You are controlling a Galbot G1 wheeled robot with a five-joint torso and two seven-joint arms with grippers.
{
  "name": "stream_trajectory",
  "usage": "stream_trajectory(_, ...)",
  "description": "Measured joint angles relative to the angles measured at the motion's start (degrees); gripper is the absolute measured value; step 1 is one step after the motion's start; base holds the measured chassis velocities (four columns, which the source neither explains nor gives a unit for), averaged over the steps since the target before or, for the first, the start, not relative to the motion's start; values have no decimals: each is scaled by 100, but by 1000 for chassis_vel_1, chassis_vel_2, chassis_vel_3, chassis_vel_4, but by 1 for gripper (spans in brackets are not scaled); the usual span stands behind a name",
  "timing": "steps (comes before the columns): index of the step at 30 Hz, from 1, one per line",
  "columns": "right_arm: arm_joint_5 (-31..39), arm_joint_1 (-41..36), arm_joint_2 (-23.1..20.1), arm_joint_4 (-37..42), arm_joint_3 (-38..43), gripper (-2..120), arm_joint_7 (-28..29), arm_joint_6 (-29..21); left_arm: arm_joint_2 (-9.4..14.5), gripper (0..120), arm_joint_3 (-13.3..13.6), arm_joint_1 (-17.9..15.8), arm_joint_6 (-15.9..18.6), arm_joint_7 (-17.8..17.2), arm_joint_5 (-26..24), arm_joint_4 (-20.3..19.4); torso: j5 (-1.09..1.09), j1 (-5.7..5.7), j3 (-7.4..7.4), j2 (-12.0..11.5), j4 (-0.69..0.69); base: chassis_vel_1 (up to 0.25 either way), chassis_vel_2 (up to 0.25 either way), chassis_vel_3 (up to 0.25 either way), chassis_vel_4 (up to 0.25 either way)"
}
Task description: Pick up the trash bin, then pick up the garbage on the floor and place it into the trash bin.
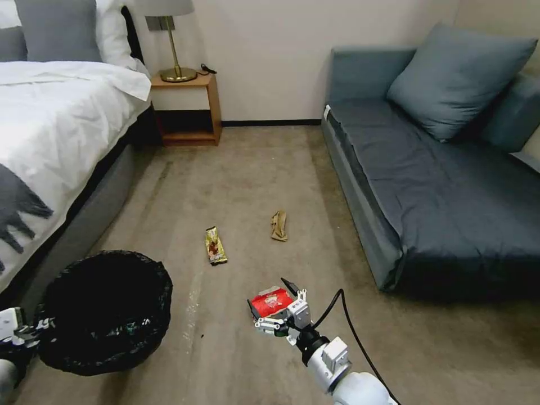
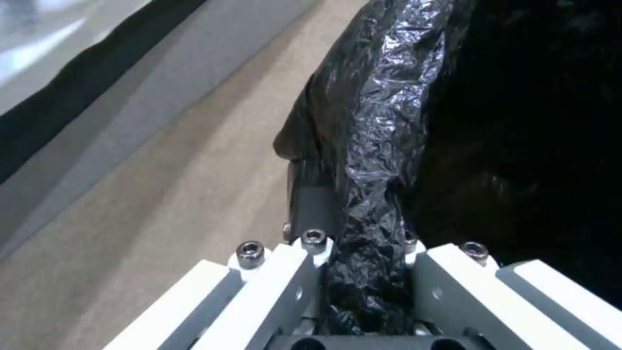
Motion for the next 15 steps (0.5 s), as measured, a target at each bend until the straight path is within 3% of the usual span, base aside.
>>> stream_trajectory(15, -221, 78, -141, -336, -254, 100, -97, 17, 28, 3, 21, -53, 0, 8, 31, 71, 0, 0, 0, 0, 0, -137, 141, 130, -139)
